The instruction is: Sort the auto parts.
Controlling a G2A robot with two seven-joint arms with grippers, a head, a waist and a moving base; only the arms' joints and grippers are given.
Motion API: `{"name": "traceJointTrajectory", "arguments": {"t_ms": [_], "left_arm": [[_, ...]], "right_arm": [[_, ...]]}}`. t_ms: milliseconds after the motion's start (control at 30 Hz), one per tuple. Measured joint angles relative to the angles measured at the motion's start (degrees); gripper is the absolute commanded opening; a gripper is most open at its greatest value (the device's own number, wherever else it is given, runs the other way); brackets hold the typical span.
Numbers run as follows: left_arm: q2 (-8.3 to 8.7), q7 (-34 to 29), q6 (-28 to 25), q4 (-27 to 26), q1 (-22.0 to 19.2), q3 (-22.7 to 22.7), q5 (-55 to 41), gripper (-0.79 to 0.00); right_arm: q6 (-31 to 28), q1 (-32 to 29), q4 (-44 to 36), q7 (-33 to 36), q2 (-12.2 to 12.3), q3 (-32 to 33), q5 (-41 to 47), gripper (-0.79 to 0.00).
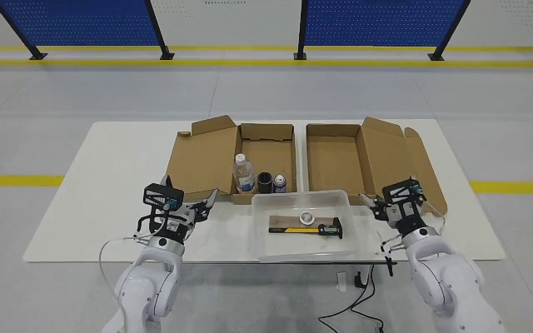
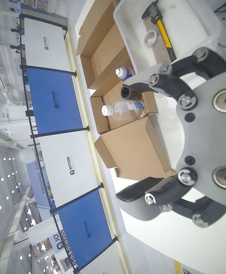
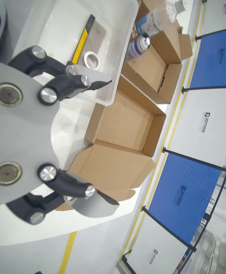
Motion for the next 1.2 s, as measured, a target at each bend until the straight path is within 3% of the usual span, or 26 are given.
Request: {"name": "traceJointTrajectory", "arguments": {"t_ms": [300, 533, 900, 1200], "left_arm": [[0.00, 0.0, 0.0, 0.0, 0.0, 0.0, 0.0, 0.000], [0.00, 0.0, 0.0, 0.0, 0.0, 0.0, 0.0, 0.000], [0.00, 0.0, 0.0, 0.0, 0.0, 0.0, 0.0, 0.000], [0.00, 0.0, 0.0, 0.0, 0.0, 0.0, 0.0, 0.000]], "right_arm": [[1.4, 13.0, -4.3, 34.1, -0.9, -8.9, 12.5, 0.000], [0.9, 21.4, 1.0, 47.4, -1.4, -14.5, 13.1, 0.000], [4.8, 26.3, 10.2, 50.9, -2.3, -19.2, 18.2, 0.000], [11.2, 29.4, 17.7, 46.4, -3.5, -23.6, 16.6, 0.000]]}}
